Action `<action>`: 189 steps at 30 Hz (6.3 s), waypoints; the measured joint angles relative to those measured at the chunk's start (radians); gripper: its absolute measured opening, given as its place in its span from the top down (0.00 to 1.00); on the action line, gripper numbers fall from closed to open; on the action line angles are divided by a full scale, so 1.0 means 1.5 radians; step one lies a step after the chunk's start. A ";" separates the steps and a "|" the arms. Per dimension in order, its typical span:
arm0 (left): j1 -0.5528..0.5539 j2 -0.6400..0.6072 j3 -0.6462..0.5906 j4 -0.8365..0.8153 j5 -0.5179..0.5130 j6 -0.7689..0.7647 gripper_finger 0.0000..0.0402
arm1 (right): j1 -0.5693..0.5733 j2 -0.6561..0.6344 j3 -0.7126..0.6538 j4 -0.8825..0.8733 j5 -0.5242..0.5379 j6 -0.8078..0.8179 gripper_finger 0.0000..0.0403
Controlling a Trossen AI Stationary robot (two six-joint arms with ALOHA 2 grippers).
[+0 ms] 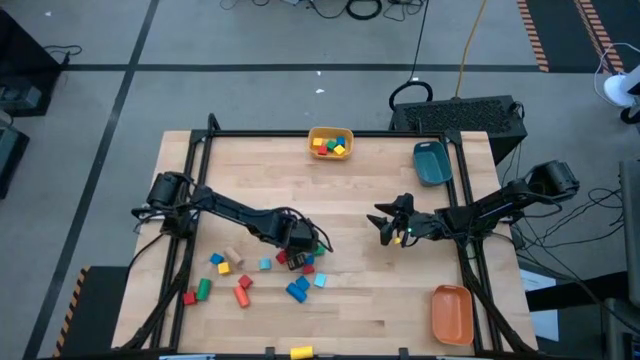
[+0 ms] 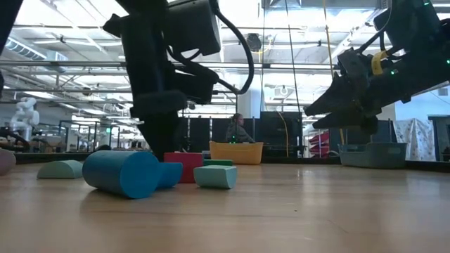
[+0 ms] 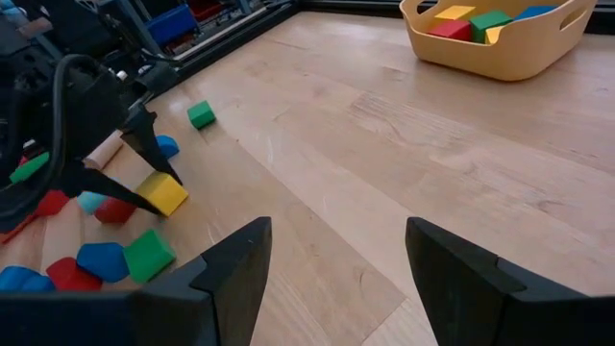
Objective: Sort blocks by size
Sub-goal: Put the yellow square block into the yellow bin, then put the blue square block into the yellow bin
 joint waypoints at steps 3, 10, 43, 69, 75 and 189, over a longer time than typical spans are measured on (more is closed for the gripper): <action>0.013 0.000 0.000 0.000 0.000 0.009 0.65 | 0.000 0.000 0.000 0.000 0.000 0.000 0.43; 0.064 0.000 0.000 0.047 0.000 0.084 0.65 | 0.000 0.000 0.000 0.000 0.000 -0.001 0.43; 0.458 0.014 0.001 0.515 0.093 0.416 0.65 | -0.001 0.000 0.000 -0.004 0.003 0.007 0.43; 0.530 0.115 0.096 0.554 0.129 0.398 0.54 | -0.002 0.000 0.000 -0.015 0.024 0.025 0.43; 0.528 0.113 0.096 0.535 0.130 0.398 0.53 | -0.002 0.000 0.000 -0.021 0.035 0.021 0.43; -0.295 -0.356 -0.366 -0.174 0.146 -0.737 0.33 | 0.049 0.046 0.000 -0.015 0.056 0.068 0.43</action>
